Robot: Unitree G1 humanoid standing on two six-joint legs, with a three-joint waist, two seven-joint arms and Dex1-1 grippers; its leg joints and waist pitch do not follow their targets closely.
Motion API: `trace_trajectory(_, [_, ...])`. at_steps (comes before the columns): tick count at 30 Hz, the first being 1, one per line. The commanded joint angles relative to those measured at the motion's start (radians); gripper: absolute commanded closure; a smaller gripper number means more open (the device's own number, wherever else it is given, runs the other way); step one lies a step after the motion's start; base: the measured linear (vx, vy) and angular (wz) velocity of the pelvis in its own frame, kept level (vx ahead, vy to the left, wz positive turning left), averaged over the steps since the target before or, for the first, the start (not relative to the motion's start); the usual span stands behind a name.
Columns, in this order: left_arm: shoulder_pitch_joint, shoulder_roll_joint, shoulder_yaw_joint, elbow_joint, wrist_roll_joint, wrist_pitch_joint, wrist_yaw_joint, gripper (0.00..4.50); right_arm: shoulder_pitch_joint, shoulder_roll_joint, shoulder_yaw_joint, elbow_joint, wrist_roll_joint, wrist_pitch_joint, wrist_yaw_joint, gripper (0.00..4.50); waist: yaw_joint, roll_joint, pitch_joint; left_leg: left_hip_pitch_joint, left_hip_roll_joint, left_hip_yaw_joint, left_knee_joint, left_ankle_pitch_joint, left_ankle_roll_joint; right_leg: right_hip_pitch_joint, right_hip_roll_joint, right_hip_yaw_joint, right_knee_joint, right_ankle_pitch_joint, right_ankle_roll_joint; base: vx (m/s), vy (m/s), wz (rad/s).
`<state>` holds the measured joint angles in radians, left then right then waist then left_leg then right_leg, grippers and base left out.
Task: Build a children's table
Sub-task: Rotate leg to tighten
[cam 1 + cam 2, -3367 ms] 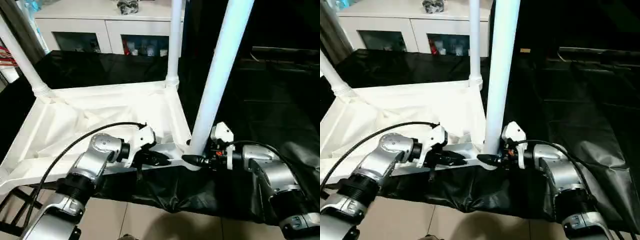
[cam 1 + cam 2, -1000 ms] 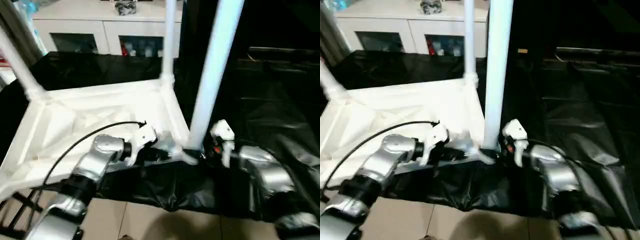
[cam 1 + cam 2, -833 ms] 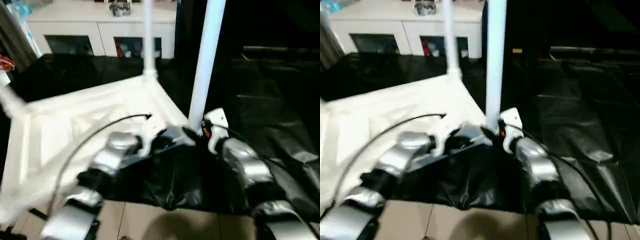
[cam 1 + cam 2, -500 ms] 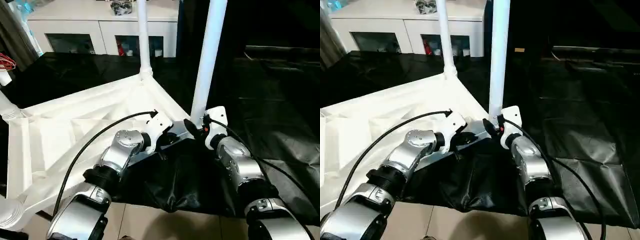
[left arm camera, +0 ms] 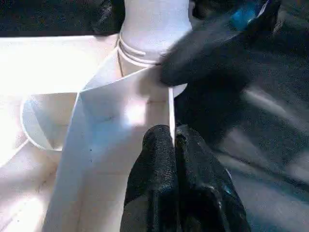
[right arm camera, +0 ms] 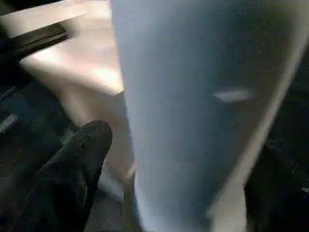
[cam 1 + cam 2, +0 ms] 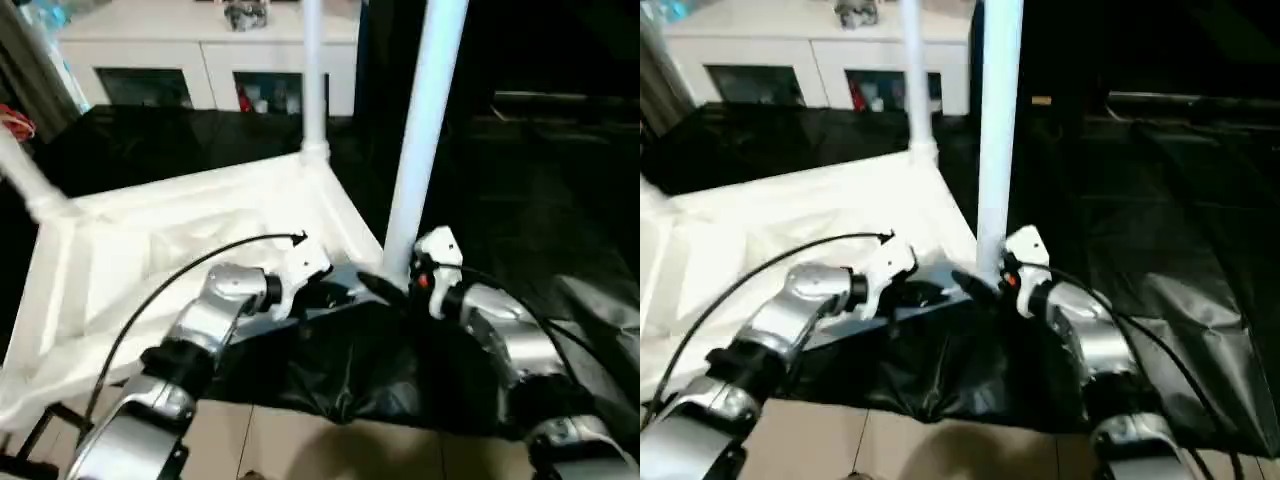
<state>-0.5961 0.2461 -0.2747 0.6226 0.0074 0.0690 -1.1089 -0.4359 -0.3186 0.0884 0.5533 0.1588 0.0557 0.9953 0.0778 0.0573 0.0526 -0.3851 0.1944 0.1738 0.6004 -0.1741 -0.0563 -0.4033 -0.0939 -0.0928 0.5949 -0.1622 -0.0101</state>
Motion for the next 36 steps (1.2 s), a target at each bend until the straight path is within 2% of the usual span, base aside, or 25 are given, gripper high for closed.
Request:
trace_trajectory(1, [-0.02, 0.002, -0.002, -0.05, -0.021, -0.027, -0.03, 4.5, 0.011, -0.007, 0.048, -0.034, 0.009, 0.027, 0.094, 0.44, 0.0, -0.008, -0.073, 0.014, 0.039, -0.006, -0.073, -0.252, 0.082, 0.055, -0.054, 0.045, -0.066, -0.213, -0.24, 0.0, 0.0, 0.0])
trace_trajectory(4, [-0.007, 0.032, -0.003, -0.073, -0.035, -0.02, -0.079, 4.5, 0.02, -0.038, 0.061, -0.054, 0.015, 0.038, 0.157, 0.44, 0.006, -0.009, -0.072, 0.016, 0.039, -0.006, -0.074, -0.249, 0.076, 0.054, -0.056, 0.045, -0.067, -0.237, -0.238, 0.0, 0.0, 0.0])
trace_trajectory(6, [-0.004, 0.04, -0.003, -0.077, -0.037, -0.018, -0.092, 4.5, 0.02, -0.045, 0.062, -0.06, 0.019, 0.042, 0.17, 0.77, 0.007, -0.008, -0.072, 0.017, 0.039, -0.006, -0.074, -0.253, 0.072, 0.052, -0.056, 0.045, -0.068, -0.248, -0.234, 0.0, 0.0, 0.0])
trace_trajectory(9, [0.001, 0.057, -0.001, -0.086, -0.045, -0.017, -0.115, 4.5, 0.016, -0.058, 0.064, -0.073, 0.03, 0.05, 0.194, 0.82, 0.009, -0.01, -0.073, 0.016, 0.039, -0.006, -0.073, -0.235, 0.069, 0.052, -0.056, 0.046, -0.066, -0.231, -0.237, 0.0, 0.0, 0.0])
trace_trajectory(13, [0.008, 0.078, -0.005, -0.103, -0.056, -0.008, -0.151, 4.5, 0.018, -0.074, 0.077, -0.099, 0.036, 0.069, 0.236, 1.24, 0.01, -0.011, -0.074, 0.015, 0.039, -0.005, -0.072, -0.221, 0.077, 0.053, -0.055, 0.045, -0.062, -0.206, -0.245, 0.0, 0.0, 0.0])
trace_trajectory(15, [0.011, 0.08, -0.007, -0.107, -0.057, -0.005, -0.157, 4.5, 0.021, -0.075, 0.08, -0.104, 0.034, 0.07, 0.241, 1.31, 0.01, -0.01, -0.073, 0.016, 0.039, -0.005, -0.072, -0.226, 0.076, 0.051, -0.055, 0.045, -0.063, -0.213, -0.246, 0.0, 0.0, 0.0])
trace_trajectory(17, [0.012, 0.08, -0.008, -0.108, -0.057, -0.004, -0.16, 4.5, 0.025, -0.074, 0.083, -0.109, 0.032, 0.072, 0.244, 1.65, 0.01, -0.01, -0.072, 0.016, 0.038, -0.005, -0.073, -0.239, 0.07, 0.051, -0.056, 0.045, -0.066, -0.239, -0.239, 0.0, 0.0, 0.0])
trace_trajectory(24, [0.006, 0.06, 0.0, -0.093, -0.047, -0.01, -0.124, 4.5, 0.052, -0.064, 0.092, -0.132, 0.039, 0.083, 0.232, 1.9, 0.011, -0.011, -0.073, 0.016, 0.039, -0.005, -0.073, -0.228, 0.067, 0.051, -0.056, 0.047, -0.066, -0.233, -0.233, 0.0, 0.0, 0.0])
trace_trajectory(26, [-0.014, 0.034, 0.009, -0.061, -0.03, -0.005, -0.054, 4.5, 0.065, -0.039, 0.083, -0.126, 0.034, 0.082, 0.181, 1.92, 0.013, -0.011, -0.074, 0.017, 0.039, -0.005, -0.072, -0.222, 0.07, 0.051, -0.056, 0.047, -0.065, -0.22, -0.236, 0.0, 0.0, 0.0])
trace_trajectory(28, [-0.04, 0.001, 0.022, -0.027, -0.018, 0.0, 0.02, 4.5, 0.056, 0.003, 0.064, -0.086, 0.007, 0.072, 0.072, 1.93, 0.009, -0.012, -0.071, 0.017, 0.037, -0.006, -0.074, -0.239, 0.058, 0.05, -0.056, 0.046, -0.069, -0.255, -0.228, 0.0, 0.0, 0.0])
trace_trajectory(30, [-0.054, -0.017, 0.027, -0.01, -0.012, 0.001, 0.055, 4.5, 0.046, 0.029, 0.052, -0.057, -0.011, 0.061, 0.0, 1.93, 0.007, -0.012, -0.069, 0.021, 0.034, -0.007, -0.076, -0.27, 0.042, 0.047, -0.058, 0.045, -0.077, -0.32, -0.21, 0.0, 0.0, 0.0])
trace_trajectory(31, [-0.054, -0.017, 0.027, -0.01, -0.012, 0.001, 0.055, 4.5, 0.046, 0.029, 0.052, -0.057, -0.011, 0.061, 0.0, 1.93, 0.004, -0.013, -0.068, 0.019, 0.034, -0.008, -0.077, -0.273, 0.036, 0.049, -0.058, 0.045, -0.077, -0.331, -0.204, 0.0, 0.0, 0.0])
trace_trajectory(33, [-0.089, -0.057, 0.033, 0.034, 0.009, 0.009, 0.143, 4.5, 0.012, 0.082, 0.027, 0.021, -0.052, 0.057, -0.176, 1.93, -0.002, -0.012, -0.067, 0.02, 0.032, -0.01, -0.078, -0.283, 0.024, 0.048, -0.059, 0.044, -0.082, -0.361, -0.187, 0.0, 0.0, 0.0])
trace_trajectory(34, [-0.089, -0.057, 0.033, 0.034, 0.009, 0.009, 0.143, 4.5, 0.012, 0.082, 0.027, 0.021, -0.052, 0.057, -0.176, 1.93, -0.004, -0.011, -0.068, 0.021, 0.031, -0.009, -0.078, -0.282, 0.021, 0.046, -0.057, 0.044, -0.082, -0.362, -0.187, 0.0, 0.0, 0.0])
trace_trajectory(36, [-0.134, -0.124, 0.045, 0.09, 0.026, 0.009, 0.264, 4.5, -0.026, 0.16, -0.016, 0.094, -0.073, 0.07, -0.386, 1.94, -0.011, -0.011, -0.068, 0.022, 0.029, -0.01, -0.078, -0.279, 0.013, 0.044, -0.056, 0.044, -0.083, -0.351, -0.188, 0.0, 0.0, 0.0])
